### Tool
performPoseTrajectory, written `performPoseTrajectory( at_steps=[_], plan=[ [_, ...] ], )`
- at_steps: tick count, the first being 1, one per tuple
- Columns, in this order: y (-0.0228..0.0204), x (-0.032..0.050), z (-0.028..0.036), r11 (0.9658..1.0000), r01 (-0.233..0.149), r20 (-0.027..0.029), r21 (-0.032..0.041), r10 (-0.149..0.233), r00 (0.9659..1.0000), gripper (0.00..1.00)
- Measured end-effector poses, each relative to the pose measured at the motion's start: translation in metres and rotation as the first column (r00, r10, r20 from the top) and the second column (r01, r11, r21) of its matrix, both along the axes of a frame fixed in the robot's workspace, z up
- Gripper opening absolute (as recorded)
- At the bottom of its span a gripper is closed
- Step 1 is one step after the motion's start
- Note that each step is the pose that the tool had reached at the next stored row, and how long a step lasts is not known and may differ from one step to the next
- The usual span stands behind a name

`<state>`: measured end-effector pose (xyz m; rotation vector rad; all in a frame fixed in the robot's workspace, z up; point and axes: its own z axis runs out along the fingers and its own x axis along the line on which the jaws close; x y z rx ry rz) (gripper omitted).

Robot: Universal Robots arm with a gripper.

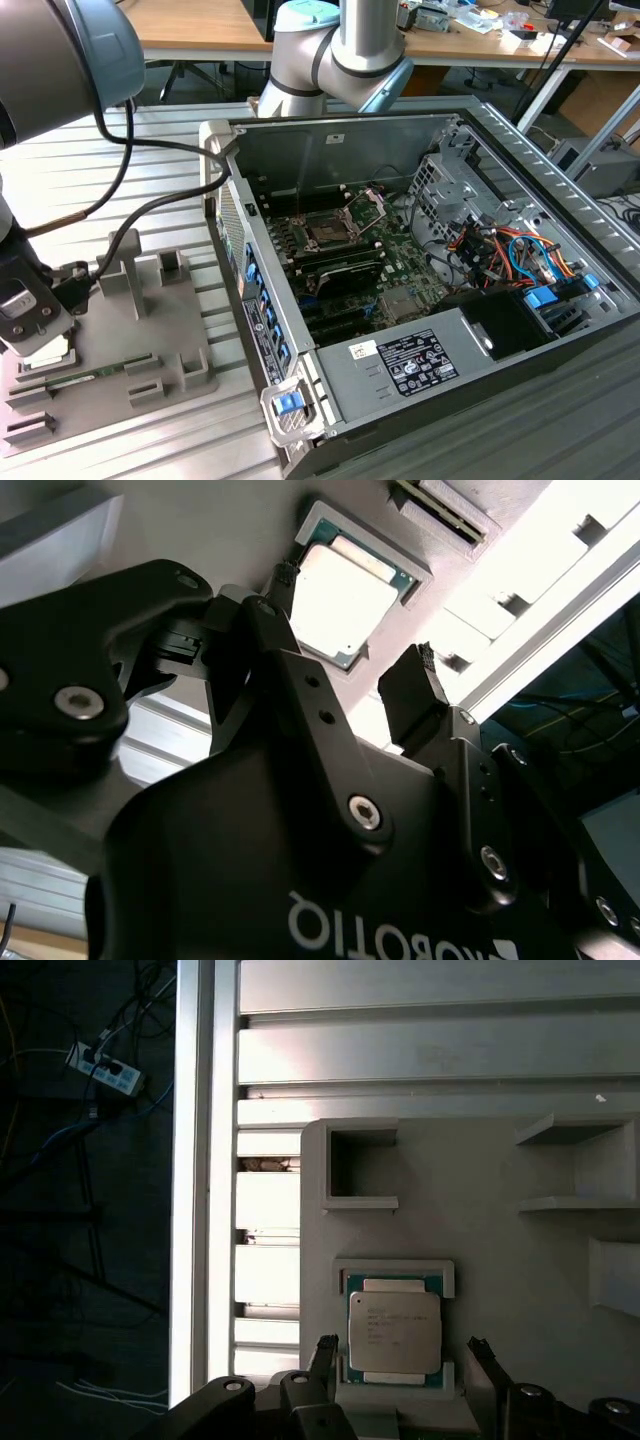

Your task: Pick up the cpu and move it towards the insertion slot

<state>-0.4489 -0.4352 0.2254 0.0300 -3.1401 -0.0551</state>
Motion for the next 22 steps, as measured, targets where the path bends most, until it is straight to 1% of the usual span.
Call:
performPoseTrajectory(
  at_steps=[22],
  plan=[
    [0.0000, 0.0000, -0.0042, 1.0000, 0.000, 0.0000, 0.0000, 0.000, 1.0000, 0.62]
  ],
)
